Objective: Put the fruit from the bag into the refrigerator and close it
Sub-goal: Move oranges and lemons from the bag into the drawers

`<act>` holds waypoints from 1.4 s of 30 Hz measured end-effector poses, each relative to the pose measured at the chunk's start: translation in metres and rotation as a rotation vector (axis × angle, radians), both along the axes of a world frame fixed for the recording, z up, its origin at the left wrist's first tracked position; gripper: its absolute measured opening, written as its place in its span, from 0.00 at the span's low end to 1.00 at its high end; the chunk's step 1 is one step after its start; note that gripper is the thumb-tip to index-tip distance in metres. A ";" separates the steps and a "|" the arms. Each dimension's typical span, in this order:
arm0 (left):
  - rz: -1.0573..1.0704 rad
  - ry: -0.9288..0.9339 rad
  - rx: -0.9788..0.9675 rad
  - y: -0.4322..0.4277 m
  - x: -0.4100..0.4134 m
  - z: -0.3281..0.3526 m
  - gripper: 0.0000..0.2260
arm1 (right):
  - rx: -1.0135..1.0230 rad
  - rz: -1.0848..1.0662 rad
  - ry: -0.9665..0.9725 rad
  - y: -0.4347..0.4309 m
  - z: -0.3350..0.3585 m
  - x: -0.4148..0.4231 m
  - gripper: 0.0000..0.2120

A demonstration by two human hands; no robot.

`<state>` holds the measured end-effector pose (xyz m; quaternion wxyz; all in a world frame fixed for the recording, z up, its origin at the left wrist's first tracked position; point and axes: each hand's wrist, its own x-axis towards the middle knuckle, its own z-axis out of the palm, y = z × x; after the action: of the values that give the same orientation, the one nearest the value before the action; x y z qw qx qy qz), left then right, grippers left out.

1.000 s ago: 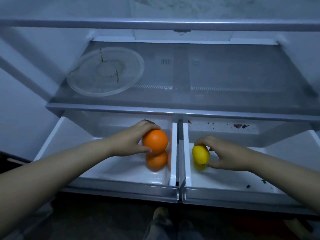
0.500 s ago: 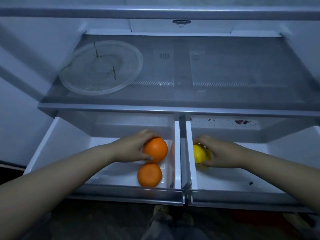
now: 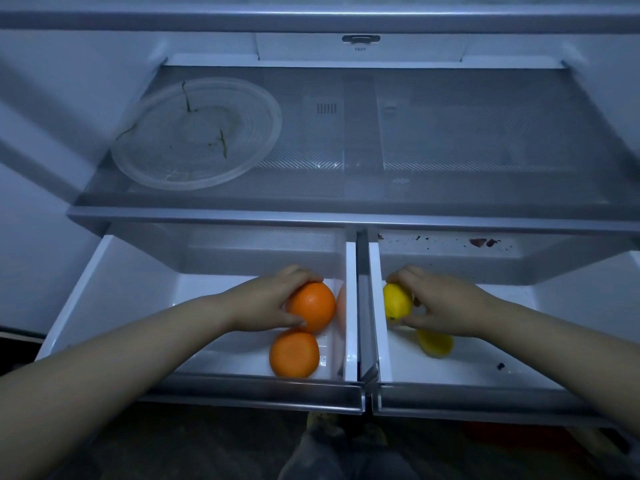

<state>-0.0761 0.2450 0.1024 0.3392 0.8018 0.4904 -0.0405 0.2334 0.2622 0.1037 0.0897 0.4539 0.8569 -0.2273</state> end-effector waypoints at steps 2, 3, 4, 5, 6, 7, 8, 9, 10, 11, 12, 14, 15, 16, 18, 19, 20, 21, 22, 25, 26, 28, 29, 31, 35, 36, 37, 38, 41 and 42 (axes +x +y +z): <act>0.006 0.000 0.001 0.000 0.000 -0.002 0.33 | -0.004 -0.016 -0.009 0.000 -0.001 0.000 0.29; 0.007 0.001 0.000 0.000 0.000 -0.003 0.33 | -0.002 -0.014 -0.022 0.000 -0.002 0.000 0.29; 0.007 0.000 0.001 0.000 0.000 -0.004 0.33 | 0.000 -0.006 -0.035 -0.001 -0.003 0.000 0.29; 0.007 0.000 0.002 0.001 0.000 -0.005 0.33 | 0.001 0.002 -0.041 -0.002 -0.004 0.000 0.29; 0.006 0.002 0.003 0.001 0.001 -0.006 0.33 | -0.002 0.007 -0.038 -0.003 -0.006 0.000 0.29; 0.005 0.006 0.004 0.001 0.001 -0.007 0.33 | -0.008 0.011 -0.034 -0.003 -0.007 0.000 0.29; 0.006 0.008 0.003 0.002 0.001 -0.007 0.33 | -0.016 0.013 -0.031 -0.003 -0.009 -0.001 0.30; 0.005 0.010 0.002 0.002 0.001 -0.008 0.33 | -0.022 0.013 -0.031 -0.003 -0.010 -0.001 0.30; 0.002 0.014 0.000 0.003 0.002 -0.008 0.33 | -0.027 0.011 -0.032 -0.003 -0.012 -0.002 0.31; -0.002 0.022 -0.001 0.003 0.002 -0.009 0.33 | -0.034 0.005 -0.036 -0.004 -0.013 -0.002 0.32; -0.005 0.032 -0.004 0.003 0.001 -0.010 0.33 | -0.040 -0.002 -0.041 -0.004 -0.014 -0.002 0.32; -0.007 0.046 -0.007 0.003 0.001 -0.011 0.33 | -0.044 -0.011 -0.052 -0.005 -0.016 -0.003 0.33; -0.010 0.051 -0.007 0.003 0.001 -0.011 0.33 | -0.043 -0.013 -0.051 -0.005 -0.017 -0.003 0.33; -0.013 0.054 -0.008 0.004 0.001 -0.012 0.33 | -0.041 -0.013 -0.045 -0.005 -0.018 -0.003 0.33; -0.023 0.058 -0.008 0.004 0.001 -0.012 0.33 | -0.040 -0.008 -0.033 -0.005 -0.019 -0.002 0.32; -0.026 0.060 -0.008 0.004 0.001 -0.012 0.33 | -0.040 -0.003 -0.033 -0.005 -0.020 -0.001 0.32; -0.028 0.060 -0.007 0.004 0.001 -0.012 0.32 | -0.042 0.000 -0.036 -0.005 -0.020 -0.001 0.32; -0.030 0.060 -0.005 0.003 0.001 -0.012 0.32 | -0.046 0.000 -0.042 -0.005 -0.020 -0.001 0.32; -0.031 0.060 -0.005 0.003 0.001 -0.012 0.32 | -0.051 0.000 -0.048 -0.005 -0.021 -0.001 0.32; -0.040 0.065 -0.005 0.003 0.002 -0.012 0.33 | -0.052 0.000 -0.046 -0.005 -0.023 0.000 0.31; -0.041 0.067 -0.008 0.003 0.002 -0.011 0.32 | -0.049 -0.004 -0.042 -0.005 -0.023 0.000 0.31; -0.047 0.069 -0.008 0.003 0.002 -0.010 0.32 | -0.046 -0.008 -0.044 -0.005 -0.024 0.001 0.32; -0.049 0.069 -0.008 0.003 0.002 -0.009 0.32 | -0.046 -0.008 -0.050 -0.004 -0.024 0.000 0.32; -0.053 0.067 -0.003 0.003 0.001 -0.007 0.33 | -0.042 -0.006 -0.065 -0.002 -0.022 0.000 0.34; -0.036 0.070 0.022 0.002 0.003 0.004 0.33 | -0.022 0.020 -0.090 0.001 -0.012 -0.001 0.36; -0.029 0.062 0.031 0.002 0.004 0.009 0.32 | -0.025 0.021 -0.097 0.002 -0.008 -0.001 0.35; -0.019 0.052 0.042 0.001 0.004 0.015 0.32 | -0.025 0.022 -0.098 0.002 -0.003 -0.002 0.35; -0.007 0.041 0.055 -0.001 0.004 0.024 0.31 | -0.020 0.022 -0.090 0.001 0.003 -0.003 0.35; 0.037 0.040 0.156 -0.016 0.004 0.055 0.29 | 0.034 0.018 -0.025 -0.005 0.029 -0.007 0.31; 0.064 0.054 0.208 -0.024 0.004 0.065 0.28 | 0.069 0.028 -0.012 -0.008 0.040 -0.008 0.29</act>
<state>-0.0724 0.2213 0.1676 0.2421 0.8152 0.5262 0.0000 0.2256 0.2542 0.1434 0.0822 0.4462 0.8699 -0.1935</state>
